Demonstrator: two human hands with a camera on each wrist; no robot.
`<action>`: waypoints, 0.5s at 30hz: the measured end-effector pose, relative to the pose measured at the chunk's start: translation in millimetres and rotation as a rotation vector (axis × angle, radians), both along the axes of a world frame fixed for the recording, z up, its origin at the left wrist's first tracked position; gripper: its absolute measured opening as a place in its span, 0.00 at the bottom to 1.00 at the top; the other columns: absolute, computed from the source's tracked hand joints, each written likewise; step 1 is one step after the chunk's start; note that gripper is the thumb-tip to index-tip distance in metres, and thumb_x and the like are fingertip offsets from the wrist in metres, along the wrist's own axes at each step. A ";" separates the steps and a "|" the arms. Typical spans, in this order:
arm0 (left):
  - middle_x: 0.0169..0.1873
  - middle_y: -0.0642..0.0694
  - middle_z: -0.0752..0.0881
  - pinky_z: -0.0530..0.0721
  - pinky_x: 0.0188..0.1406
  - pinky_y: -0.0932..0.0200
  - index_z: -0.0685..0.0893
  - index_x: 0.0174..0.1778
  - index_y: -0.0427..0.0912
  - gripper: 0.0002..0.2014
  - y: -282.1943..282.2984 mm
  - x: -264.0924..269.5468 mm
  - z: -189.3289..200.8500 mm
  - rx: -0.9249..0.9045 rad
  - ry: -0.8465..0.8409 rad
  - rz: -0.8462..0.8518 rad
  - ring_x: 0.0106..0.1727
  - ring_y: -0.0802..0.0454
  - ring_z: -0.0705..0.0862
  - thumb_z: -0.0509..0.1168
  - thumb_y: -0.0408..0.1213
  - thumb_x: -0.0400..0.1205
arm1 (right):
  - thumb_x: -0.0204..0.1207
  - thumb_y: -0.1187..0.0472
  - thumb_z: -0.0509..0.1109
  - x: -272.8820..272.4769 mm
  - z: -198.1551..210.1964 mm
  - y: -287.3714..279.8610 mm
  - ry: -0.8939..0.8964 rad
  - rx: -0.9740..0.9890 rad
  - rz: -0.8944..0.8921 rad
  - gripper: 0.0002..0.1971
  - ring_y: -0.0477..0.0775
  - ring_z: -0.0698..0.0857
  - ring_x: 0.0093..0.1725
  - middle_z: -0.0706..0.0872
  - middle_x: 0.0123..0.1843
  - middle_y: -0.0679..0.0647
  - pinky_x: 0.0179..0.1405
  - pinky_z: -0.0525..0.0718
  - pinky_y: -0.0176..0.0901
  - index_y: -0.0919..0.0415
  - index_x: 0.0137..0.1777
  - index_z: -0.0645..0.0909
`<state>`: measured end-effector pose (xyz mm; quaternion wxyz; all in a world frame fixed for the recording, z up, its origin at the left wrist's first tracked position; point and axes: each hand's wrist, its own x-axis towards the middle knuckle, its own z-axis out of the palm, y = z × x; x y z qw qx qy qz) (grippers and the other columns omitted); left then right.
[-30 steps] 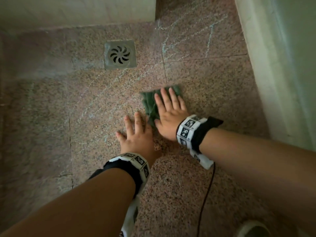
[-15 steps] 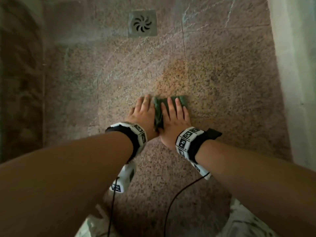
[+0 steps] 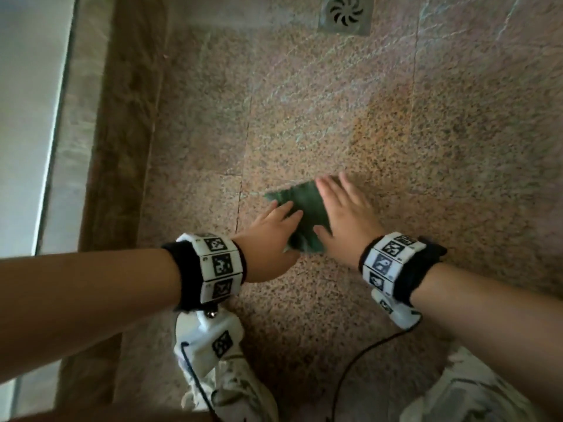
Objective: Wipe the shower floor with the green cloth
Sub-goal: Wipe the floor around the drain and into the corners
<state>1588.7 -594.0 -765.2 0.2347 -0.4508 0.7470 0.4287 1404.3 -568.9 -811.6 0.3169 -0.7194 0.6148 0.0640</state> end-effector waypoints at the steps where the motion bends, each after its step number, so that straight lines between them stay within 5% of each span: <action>1: 0.87 0.46 0.46 0.47 0.83 0.53 0.48 0.87 0.44 0.38 1.9 -1.6 -0.6 0.007 0.048 0.071 0.87 0.46 0.41 0.60 0.48 0.86 | 0.81 0.45 0.62 -7.6 3.9 3.2 0.053 -0.016 0.010 0.43 0.54 0.35 0.86 0.43 0.88 0.49 0.85 0.45 0.56 0.55 0.87 0.41; 5: 0.87 0.46 0.48 0.48 0.85 0.49 0.52 0.87 0.45 0.35 -3.5 -11.1 -6.3 -0.058 0.172 0.206 0.87 0.47 0.41 0.60 0.44 0.86 | 0.79 0.43 0.65 -15.5 4.2 24.3 0.127 0.016 0.041 0.44 0.55 0.34 0.86 0.44 0.88 0.50 0.84 0.49 0.55 0.55 0.87 0.45; 12: 0.86 0.47 0.36 0.41 0.85 0.42 0.38 0.87 0.47 0.36 19.3 -46.0 -17.6 -0.168 0.125 0.015 0.85 0.45 0.32 0.54 0.39 0.88 | 0.80 0.52 0.66 0.4 -12.9 33.5 0.114 -0.050 -0.180 0.42 0.56 0.35 0.86 0.43 0.88 0.54 0.85 0.52 0.56 0.60 0.87 0.45; 15: 0.86 0.48 0.36 0.39 0.85 0.40 0.39 0.87 0.47 0.35 22.0 -51.6 -28.0 -0.053 0.112 0.070 0.85 0.46 0.32 0.52 0.40 0.88 | 0.79 0.51 0.66 -4.3 -7.2 38.8 0.146 -0.073 -0.213 0.38 0.60 0.50 0.86 0.53 0.87 0.56 0.83 0.60 0.57 0.60 0.86 0.55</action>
